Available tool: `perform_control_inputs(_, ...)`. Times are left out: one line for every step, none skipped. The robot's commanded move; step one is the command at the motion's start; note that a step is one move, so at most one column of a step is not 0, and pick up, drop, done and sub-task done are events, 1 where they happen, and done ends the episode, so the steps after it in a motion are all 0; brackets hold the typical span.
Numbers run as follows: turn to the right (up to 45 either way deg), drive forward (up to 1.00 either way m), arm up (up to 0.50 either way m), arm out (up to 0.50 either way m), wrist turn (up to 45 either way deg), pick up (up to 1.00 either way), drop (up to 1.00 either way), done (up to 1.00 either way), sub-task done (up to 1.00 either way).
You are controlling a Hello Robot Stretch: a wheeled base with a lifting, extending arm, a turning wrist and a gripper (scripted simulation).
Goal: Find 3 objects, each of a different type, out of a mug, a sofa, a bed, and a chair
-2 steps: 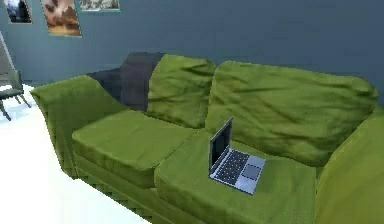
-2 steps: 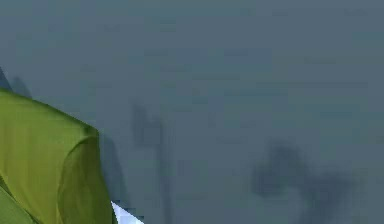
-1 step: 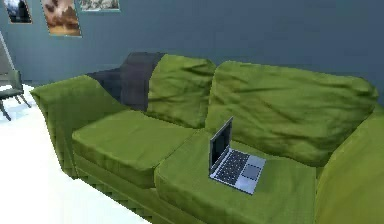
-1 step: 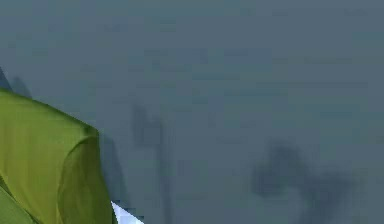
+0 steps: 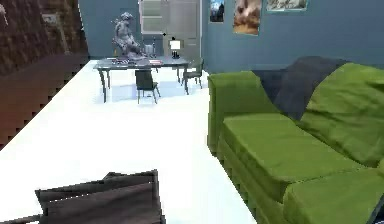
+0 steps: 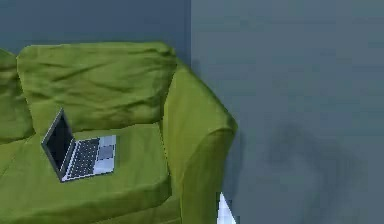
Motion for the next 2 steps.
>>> perform_control_inputs(-45.0, 0.0, 0.0, 0.0, 0.0, 0.0, 0.0, 0.0, 0.0)
perform_control_inputs(-39.0, 0.0, 0.0, 0.0, 0.0, 0.0, 0.0, 0.0, 0.0)
